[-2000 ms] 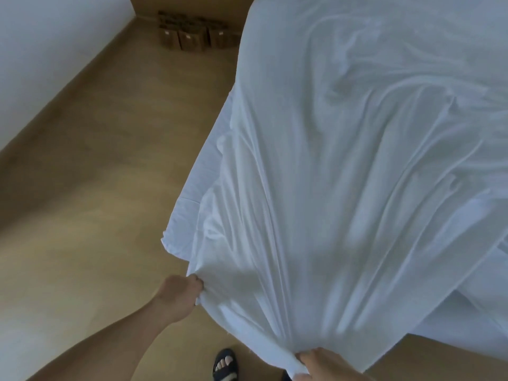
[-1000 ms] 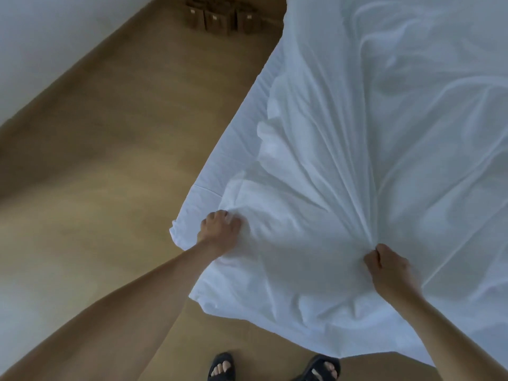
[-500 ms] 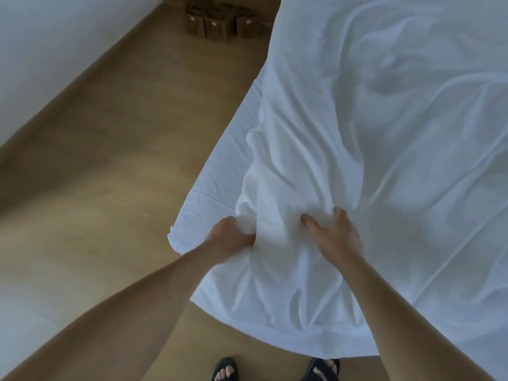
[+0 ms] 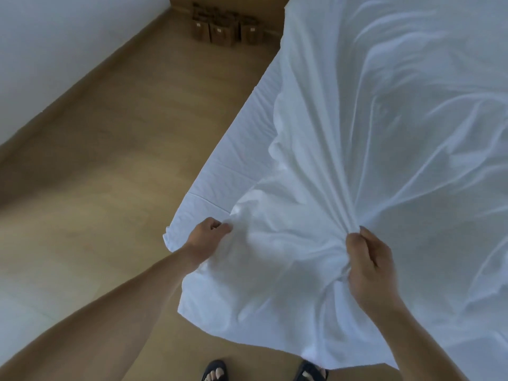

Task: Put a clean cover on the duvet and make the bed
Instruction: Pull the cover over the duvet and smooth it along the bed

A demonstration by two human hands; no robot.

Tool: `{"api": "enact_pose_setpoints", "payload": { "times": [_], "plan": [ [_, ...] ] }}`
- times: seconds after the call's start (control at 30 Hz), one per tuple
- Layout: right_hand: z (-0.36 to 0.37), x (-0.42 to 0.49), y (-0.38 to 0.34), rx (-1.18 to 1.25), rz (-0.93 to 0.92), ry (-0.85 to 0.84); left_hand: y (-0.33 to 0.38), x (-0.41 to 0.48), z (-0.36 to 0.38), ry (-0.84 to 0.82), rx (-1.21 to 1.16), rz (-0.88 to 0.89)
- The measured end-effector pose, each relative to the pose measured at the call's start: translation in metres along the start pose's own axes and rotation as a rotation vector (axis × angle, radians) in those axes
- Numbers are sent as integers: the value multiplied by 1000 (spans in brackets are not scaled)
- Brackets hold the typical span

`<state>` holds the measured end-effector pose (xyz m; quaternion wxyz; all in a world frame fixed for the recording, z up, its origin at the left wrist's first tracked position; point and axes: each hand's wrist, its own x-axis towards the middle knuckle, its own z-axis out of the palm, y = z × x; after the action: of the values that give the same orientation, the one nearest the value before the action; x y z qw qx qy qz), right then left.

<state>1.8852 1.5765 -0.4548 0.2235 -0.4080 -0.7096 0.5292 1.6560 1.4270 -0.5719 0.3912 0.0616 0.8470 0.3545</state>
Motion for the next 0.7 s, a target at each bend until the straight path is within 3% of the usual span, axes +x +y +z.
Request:
{"api": "enact_pose_setpoints", "payload": {
  "times": [0.1, 0.17, 0.27, 0.3, 0.33, 0.43, 0.5, 0.63, 0.7],
  "plan": [
    [8, -1, 24, -258, 214, -84, 12, 0, 8, -88, 84, -16],
    [6, -4, 17, -156, 167, -23, 14, 2, 13, -92, 159, -24],
    [-5, -3, -17, 631, 242, 211, 13, 2, 14, -76, 68, -20],
    [-9, 0, -14, 744, 282, 215, 14, -1, 13, -73, 12, -13],
    [-10, 4, -4, 687, 325, 205, 17, -4, 10, -68, -69, 7],
    [0, 10, 45, 28, 427, 45, 37, -19, -4, -60, -389, 34],
    [7, 18, 71, -267, 485, -31, 47, -27, -13, -104, -546, 8],
    [22, 44, 74, -800, 362, -176, 37, -35, -11, -270, -473, -26],
    [30, 56, 58, -893, 240, -179, 31, -37, -5, -329, -499, -26]
  ]
}}
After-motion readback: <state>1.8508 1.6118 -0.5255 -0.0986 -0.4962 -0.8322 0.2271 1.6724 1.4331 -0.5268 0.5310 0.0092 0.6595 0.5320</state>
